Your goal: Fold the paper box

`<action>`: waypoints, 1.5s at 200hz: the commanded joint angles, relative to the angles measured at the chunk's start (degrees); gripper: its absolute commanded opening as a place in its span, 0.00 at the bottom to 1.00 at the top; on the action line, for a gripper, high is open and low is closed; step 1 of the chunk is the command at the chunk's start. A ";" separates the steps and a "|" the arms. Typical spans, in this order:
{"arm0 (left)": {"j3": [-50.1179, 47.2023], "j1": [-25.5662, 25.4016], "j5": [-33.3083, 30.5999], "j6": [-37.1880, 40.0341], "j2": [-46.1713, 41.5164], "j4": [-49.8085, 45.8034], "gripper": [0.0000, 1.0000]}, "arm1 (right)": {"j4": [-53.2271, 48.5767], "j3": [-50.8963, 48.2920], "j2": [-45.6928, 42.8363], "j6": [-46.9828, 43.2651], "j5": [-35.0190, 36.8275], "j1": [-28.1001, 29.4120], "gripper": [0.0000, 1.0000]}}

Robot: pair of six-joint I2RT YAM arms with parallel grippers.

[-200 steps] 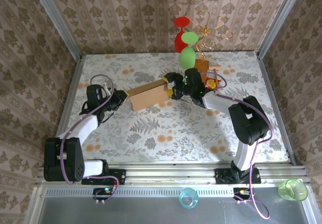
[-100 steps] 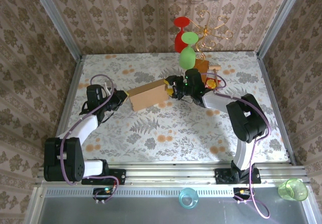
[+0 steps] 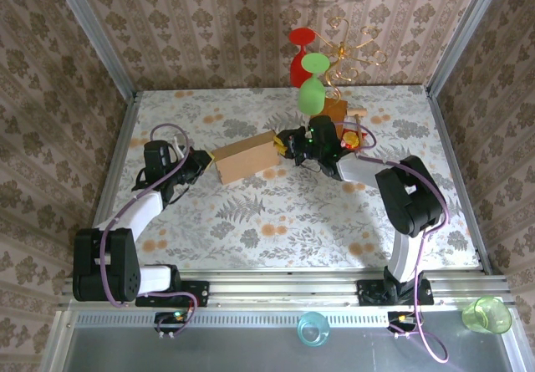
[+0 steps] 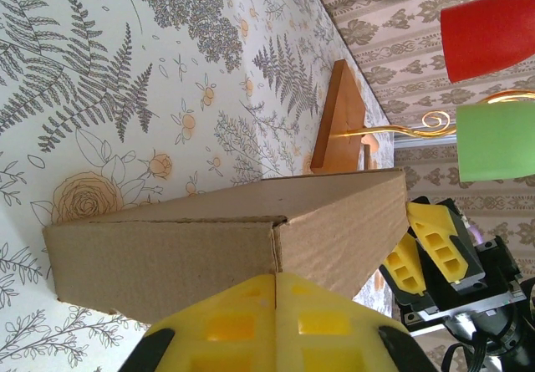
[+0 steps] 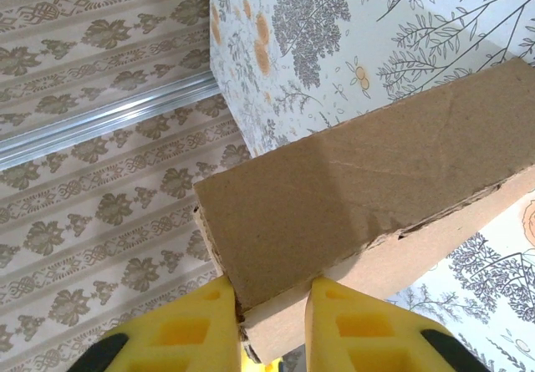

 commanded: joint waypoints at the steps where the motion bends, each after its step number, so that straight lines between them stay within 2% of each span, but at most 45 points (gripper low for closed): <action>1: -1.52 0.11 -0.24 1.42 1.12 -2.52 0.05 | -3.08 -2.78 0.97 -0.14 0.32 -0.25 0.17; 53: -1.81 -0.34 0.29 1.15 0.34 -2.16 0.06 | -3.85 -4.73 -2.27 -1.11 1.06 -0.33 0.19; 99: -3.65 -5.58 -3.05 0.84 -5.56 -4.60 0.07 | -10.30 -10.11 -11.87 -6.17 4.88 -0.34 0.21; 145: -9.67 -12.60 -8.68 0.50 -12.05 -6.44 0.11 | -17.05 -22.78 -25.51 -11.15 11.63 -0.01 0.27; 173: -12.26 -13.96 -8.65 -0.12 -12.33 -5.05 0.13 | -23.72 -25.40 -32.12 -15.00 14.94 -0.01 0.31; 194: -11.24 -14.01 -8.05 0.24 -12.73 -5.74 0.16 | -27.23 -25.32 -34.66 -17.30 15.92 -0.59 0.40; 222: -6.04 -12.88 -9.25 4.38 -15.11 -14.31 0.27 | -35.82 -22.61 -39.25 -23.87 19.92 -0.72 0.56; 241: -2.70 -8.89 -8.33 7.97 -16.67 -20.45 0.34 | -41.36 -21.12 -43.57 -32.99 25.87 -1.77 0.70; 243: -2.41 -8.41 -8.32 8.39 -16.99 -21.27 0.42 | -42.01 -21.06 -44.13 -34.11 26.50 -1.80 0.72; 244: -2.29 -8.16 -8.37 8.62 -17.11 -21.54 0.51 | -42.35 -21.01 -44.40 -34.60 27.26 -1.86 0.75; 246: -2.07 -7.66 -8.29 8.92 -17.47 -22.05 0.80 | -43.05 -20.97 -44.97 -35.44 28.61 -1.88 0.85; 247: -1.94 -7.47 -8.26 9.28 -17.58 -22.24 0.89 | -43.35 -20.96 -45.13 -36.01 29.28 -1.90 0.90; 248: -1.88 -7.25 -8.25 9.63 -17.76 -22.42 0.95 | -43.73 -20.96 -45.47 -36.52 29.89 -2.00 0.94; 250: -1.61 -6.73 -8.28 10.18 -18.18 -22.82 0.99 | -44.40 -20.95 -46.10 -37.48 31.11 -2.14 0.99; 259: -0.90 -5.09 -9.48 12.73 -19.96 -24.83 1.00 | -48.08 -20.86 -48.95 -40.93 37.19 -2.93 1.00; 267: -0.46 -4.78 -13.37 15.48 -21.80 -27.20 1.00 | -50.21 -21.26 -52.06 -45.08 43.93 -2.98 1.00; 281: -0.33 -4.47 -21.60 18.74 -24.84 -30.09 1.00 | -46.46 -25.19 -58.58 -54.16 52.05 -3.17 1.00; 291: 0.08 -4.38 -29.66 19.61 -26.24 -33.13 1.00 | -45.08 -27.94 -62.62 -56.89 58.75 -3.30 1.00; 300: 0.12 -4.34 -38.32 17.14 -26.98 -36.55 1.00 | -43.25 -30.23 -65.19 -58.59 65.22 -3.52 1.00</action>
